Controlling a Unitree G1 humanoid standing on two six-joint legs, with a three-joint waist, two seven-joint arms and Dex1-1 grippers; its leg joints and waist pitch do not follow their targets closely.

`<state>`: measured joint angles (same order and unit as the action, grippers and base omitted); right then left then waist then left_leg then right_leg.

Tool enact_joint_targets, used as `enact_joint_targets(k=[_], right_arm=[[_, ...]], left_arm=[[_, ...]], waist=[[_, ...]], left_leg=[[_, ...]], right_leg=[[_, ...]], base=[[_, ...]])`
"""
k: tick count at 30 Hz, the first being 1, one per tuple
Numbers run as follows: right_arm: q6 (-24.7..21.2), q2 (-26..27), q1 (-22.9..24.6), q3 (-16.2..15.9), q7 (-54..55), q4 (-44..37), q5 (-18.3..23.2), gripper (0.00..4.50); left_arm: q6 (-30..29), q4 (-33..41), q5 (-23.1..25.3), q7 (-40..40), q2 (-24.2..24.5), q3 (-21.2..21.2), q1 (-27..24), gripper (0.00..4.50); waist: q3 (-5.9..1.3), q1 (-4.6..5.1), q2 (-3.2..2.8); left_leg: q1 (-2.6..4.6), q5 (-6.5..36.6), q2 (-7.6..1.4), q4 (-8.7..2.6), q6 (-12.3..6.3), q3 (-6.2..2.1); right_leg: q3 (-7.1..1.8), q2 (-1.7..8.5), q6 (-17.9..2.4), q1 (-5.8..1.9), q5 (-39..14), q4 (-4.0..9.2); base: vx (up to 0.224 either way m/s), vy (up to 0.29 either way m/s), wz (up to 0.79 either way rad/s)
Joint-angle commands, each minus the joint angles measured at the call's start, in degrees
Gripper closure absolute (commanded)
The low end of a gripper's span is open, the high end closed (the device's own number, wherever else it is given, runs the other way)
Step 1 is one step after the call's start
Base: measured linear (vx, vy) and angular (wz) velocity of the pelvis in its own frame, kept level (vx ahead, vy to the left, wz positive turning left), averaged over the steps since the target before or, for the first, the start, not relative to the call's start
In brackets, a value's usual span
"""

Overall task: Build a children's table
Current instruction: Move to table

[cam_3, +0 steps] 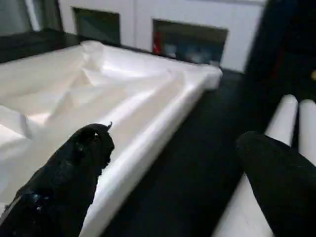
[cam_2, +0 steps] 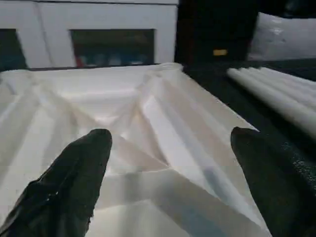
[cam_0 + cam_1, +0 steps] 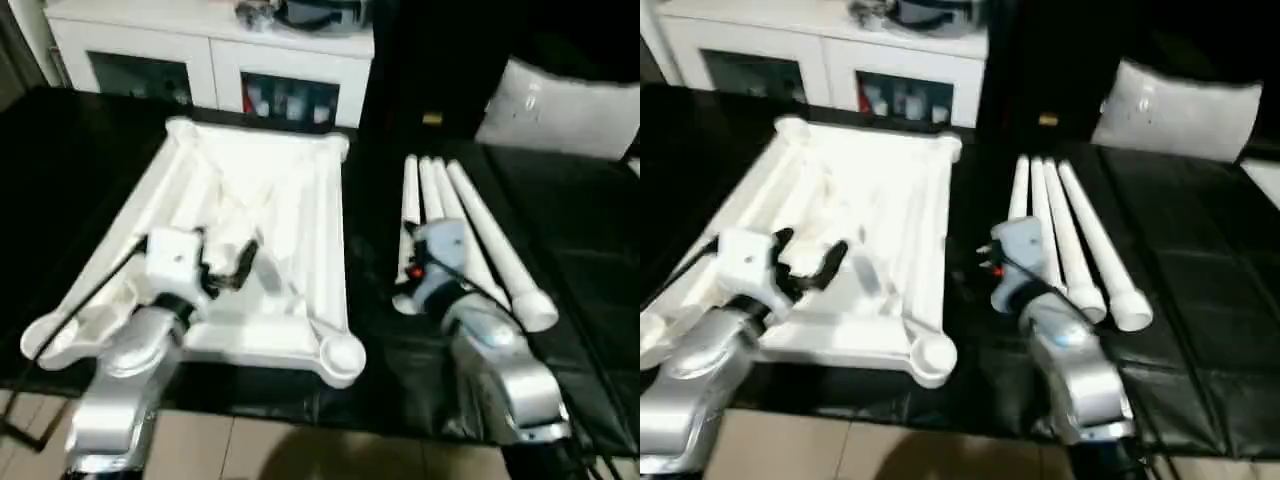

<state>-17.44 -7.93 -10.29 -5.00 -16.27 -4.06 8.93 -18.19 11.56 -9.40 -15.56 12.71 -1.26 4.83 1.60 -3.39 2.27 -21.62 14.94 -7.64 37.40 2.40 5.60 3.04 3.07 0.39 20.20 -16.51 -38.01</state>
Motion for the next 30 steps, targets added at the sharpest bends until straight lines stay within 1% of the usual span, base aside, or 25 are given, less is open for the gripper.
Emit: enact_joint_targets(k=[1, 2, 3, 4, 5, 6, 7, 8, 9, 10, 11, 12, 13, 14, 15, 16, 17, 18, 19, 20, 21, 22, 23, 25, 30], right_arm=[[-1.5, 0.5, 0.1, 1.1, 0.6, -0.4, 0.5, 0.0], [-1.8, 0.6, 0.1, 1.2, 0.8, -0.4, 0.5, 0.0], [-1.7, 0.4, 0.0, 1.1, 0.9, -0.5, 0.3, 0.0], [-1.6, 0.3, 0.1, 0.9, 0.9, -0.6, 0.3, 0.0], [-1.6, 0.2, 0.2, 0.9, 0.9, -0.6, 0.3, 0.0], [-1.5, 0.2, 0.4, 0.9, 1.0, -0.7, 0.5, 0.0], [-1.5, 0.3, 0.5, 1.0, 1.1, -0.8, 0.7, 0.0], [-1.5, 0.4, 0.7, 1.0, 1.1, -1.0, 0.7, 0.0], [-1.5, 0.3, 0.7, 1.0, 0.9, -1.1, 0.6, 0.0], [-1.6, 0.3, 0.8, 1.0, 0.9, -1.2, 0.6, 0.0], [-1.7, 0.3, 0.8, 1.1, 0.8, -1.3, 0.6, 0.0], [-2.3, -0.1, 0.5, 1.1, 0.1, -1.6, 0.9, 0.0], [-2.3, -0.1, 0.5, 1.1, -0.1, -1.6, 1.0, 0.0], [-2.5, -0.7, 0.3, 1.1, -1.5, -1.9, 1.8, 0.0], [-2.6, -1.5, 0.1, 1.0, -2.7, -2.1, 2.2, 0.0], [-2.7, -2.0, 0.1, 0.9, -3.5, -2.1, 2.3, 0.0], [-3.2, -3.5, -0.2, 0.6, -5.6, -2.0, 2.7, 0.0], [-3.4, -4.5, -0.4, 0.4, -7.2, -1.8, 2.9, 0.0], [-3.5, -5.1, -0.5, 0.3, -8.1, -1.6, 3.1, 0.0], [-3.5, -6.2, -0.7, 0.2, -9.6, -1.3, 3.3, 0.0], [-3.1, -7.8, -1.1, 0.1, -12.1, -0.8, 3.7, 0.0], [-2.7, -9.4, -1.6, 0.0, -14.9, -0.5, 4.3, 0.0], [-2.6, -9.5, -1.6, 0.0, -15.1, -0.5, 4.3, 0.0], [-2.4, -12.5, -2.0, -0.7, -20.0, -0.9, 5.2, 0.0], [-1.5, -16.6, -2.4, -1.8, -26.7, -1.7, 6.7, 0.0]], left_arm=[[-0.1, -0.1, 0.1, 0.1, 0.4, -0.1, 0.4, 0.08], [0.1, -0.4, 0.1, -0.1, 0.5, 0.0, 0.6, 0.08], [0.2, -0.8, 0.7, -0.1, 0.7, 0.2, 0.9, 0.08], [0.4, -0.9, 1.7, 0.2, 1.0, 0.5, 1.1, 0.08], [0.6, -1.0, 2.5, 0.3, 1.2, 0.8, 1.2, 0.08], [0.5, -1.4, 3.7, 0.8, 1.6, 1.3, 1.3, 0.08], [0.6, -1.6, 4.0, 1.1, 1.4, 1.2, 1.4, 0.08], [0.5, -1.8, 3.7, 1.4, 1.1, 1.0, 1.6, 0.08], [0.4, -1.8, 3.3, 1.5, 0.9, 0.7, 1.7, 0.08], [0.1, -1.8, 2.7, 1.2, 0.8, 0.5, 1.7, 0.08], [-0.1, -1.7, 2.3, 1.0, 0.8, 0.4, 1.8, 0.08], [-1.8, -1.4, 1.0, -1.1, 1.7, 0.9, 2.0, 0.08], [-1.9, -1.4, 1.1, -1.2, 1.8, 1.0, 2.0, 0.08], [-1.7, -1.5, 0.8, -2.8, 2.5, 1.4, 2.1, 0.08], [-1.7, -1.5, -0.2, -4.4, 2.9, 1.5, 2.2, 0.08], [-1.7, -1.7, -0.4, -5.2, 3.2, 1.6, 2.4, 0.08], [-1.7, -2.1, -0.8, -7.2, 4.2, 2.0, 2.8, 0.08], [-1.2, -2.5, -1.2, -9.1, 5.1, 2.3, 3.2, 0.08], [-0.8, -2.7, -1.4, -10.2, 5.7, 2.5, 3.4, 0.08], [-0.7, -2.7, -2.4, -12.9, 6.8, 2.9, 3.6, 0.24], [-0.6, -2.6, -3.4, -16.8, 8.6, 3.8, 3.8, 0.36], [-0.7, -2.5, -4.3, -21.3, 10.9, 5.0, 4.0, 0.45], [-0.7, -2.5, -4.3, -21.6, 11.0, 5.1, 4.0, 0.45], [-0.5, -3.0, -5.1, -27.9, 14.6, 6.5, 4.2, 0.56], [-1.7, -3.9, -6.6, -36.7, 20.1, 8.0, 5.1, 1.04]], waist=[[-3.94, -1.26, -1.16], [-3.09, -2.6, 0.46], [-2.38, -3.97, 0.37], [-2.19, -4.58, -0.02], [-1.74, -5.04, -0.77], [-1.75, -4.22, -2.73], [-2.32, -3.01, -2.84], [-2.3, -2.43, -3.26], [-1.74, -1.67, -3.4], [-1.8, -0.96, -3.05], [-1.63, 0.05, -3.82], [-1.44, 0.54, -4.02], [-1.61, 1.15, -3.63], [-1.66, 1.44, -3.56], [-1.53, 1.64, -2.95], [-1.66, 1.35, -1.84], [-1.64, 0.65, -1.62], [-1.69, 0.11, -1.07], [-1.86, 0.01, -0.63], [-2.31, -0.25, -0.8], [-2.47, -0.38, -0.68], [-2.52, -0.41, -0.93], [-2.52, -0.41, -0.93], [-2.46, -0.64, -1.41], [-2.01, -0.81, -1.85]], left_leg=[[0.84, -12.1, -3.12, -1.63, -6.67, 1.57], [-0.26, 0.0, -2.8, -1.17, -0.99, 1.62], [-0.71, 6.0, -2.78, 0.65, 1.86, 1.12], [-0.87, 7.4, -2.89, 1.65, 2.89, 0.4], [-0.51, 6.6, -3.52, 0.19, 4.86, -0.51], [3.22, 6.4, -4.97, -5.26, 7.87, 1.06], [6.36, 5.7, -5.85, -6.04, 8.36, 1.58], [6.2, 6.9, -6.37, -7.01, 8.98, 0.88], [3.91, 11.8, -6.27, -8.45, 8.66, -0.91], [4.48, 12.9, -6.97, -8.69, 9.82, -1.21], [3.75, 13.1, -8.58, -9.68, 10.12, -2.55], [3.71, 16.9, -8.73, -10.04, 9.02, -2.01], [3.6, 18.4, -8.19, -9.52, 6.5, -1.84], [3.55, 18.8, -7.74, -9.33, 5.31, -1.52], [3.03, 19.0, -6.56, -8.56, 3.64, -0.67], [1.65, 16.5, -3.8, -6.93, 1.74, 1.01], [1.19, 14.9, -3.39, -6.4, 1.38, 1.4], [0.89, 12.5, -3.45, -6.36, 0.74, 1.49], [0.92, 10.7, -3.56, -6.38, 0.35, 1.57], [0.65, 5.5, -3.63, -6.43, -0.59, 1.63], [0.66, 3.5, -3.6, -6.49, -1.23, 1.75], [0.4, 0.2, -3.5, -6.6, -2.32, 2.09], [0.4, 0.2, -3.5, -6.6, -2.32, 2.09], [0.41, -1.2, -3.8, -6.38, -2.79, 2.29], [1.18, 3.6, -4.51, -6.92, -0.8, 2.37]], right_leg=[[-7.69, 7.41, -6.7, -2.93, 43.7, 2.99], [-10.98, 7.26, -9.2, -4.41, 34.0, 4.29], [-14.14, 8.8, -11.3, -4.81, 22.6, 6.83], [-15.74, 9.57, -12.4, -5.03, 16.8, 7.65], [-15.94, 7.27, -13.0, -4.47, 7.2, 7.89], [-10.82, 0.85, -10.0, -0.32, 2.1, 5.2], [-7.75, -1.48, -7.5, 2.9, 1.9, 2.77], [-5.43, -1.34, -6.1, 3.64, 1.3, 0.66], [-3.9, 0.53, -4.2, 1.82, 4.6, 2.41], [-3.46, 0.46, -4.1, 1.87, 4.6, 2.36], [-2.67, 0.93, -3.7, 1.23, 3.9, 2.25], [-1.95, 1.36, -4.3, 1.23, 2.5, 2.66], [-1.78, 1.92, -5.3, 0.65, 2.2, 3.76], [-1.59, 2.01, -6.3, 0.41, 2.1, 4.23], [-1.97, 2.54, -7.1, 0.14, 1.2, 5.65], [-3.11, 3.94, -8.4, -0.8, -3.2, 6.91], [-4.25, 5.19, -7.2, -0.54, -11.3, 7.65], [-5.15, 5.94, -5.4, -0.56, -17.4, 8.13], [-5.24, 5.79, -4.8, -0.55, -18.4, 8.19], [-5.2, 5.5, -4.8, -0.8, -14.3, 7.67], [-5.07, 5.3, -5.3, -0.82, -11.2, 7.52], [-4.74, 4.41, -7.6, -0.8, -2.0, 6.63], [-4.74, 4.41, -7.6, -0.8, -2.0, 6.63], [-4.52, 3.95, -9.9, -0.61, 5.0, 5.94], [-3.99, 3.58, -12.0, -0.39, 0.8, 6.08]], base=[[0.0, 0.0, 0.0], [-0.036, 0.042, -0.43], [-0.036, 0.042, -0.43], [-0.073, 0.1, -0.66], [-0.087, 0.161, -0.66], [-0.087, 0.161, -0.66], [-0.101, 0.179, -0.57], [-0.108, 0.158, -0.3], [-0.108, 0.158, -0.3], [-0.085, 0.113, -0.03], [-0.065, 0.047, 0.09], [-0.065, 0.047, 0.09], [-0.062, -0.018, 0.09], [-0.044, -0.077, 0.04], [-0.044, -0.077, 0.04], [-0.037, -0.117, -0.01], [-0.051, -0.134, -0.04], [-0.051, -0.134, -0.04], [-0.029, -0.136, -0.02], [-0.001, -0.067, 0.0], [0.001, -0.127, -0.01], [0.011, -0.107, -0.02], [0.019, -0.145, -0.03], [0.017, -0.074, -0.02], [0.0, 0.0, 0.0]])
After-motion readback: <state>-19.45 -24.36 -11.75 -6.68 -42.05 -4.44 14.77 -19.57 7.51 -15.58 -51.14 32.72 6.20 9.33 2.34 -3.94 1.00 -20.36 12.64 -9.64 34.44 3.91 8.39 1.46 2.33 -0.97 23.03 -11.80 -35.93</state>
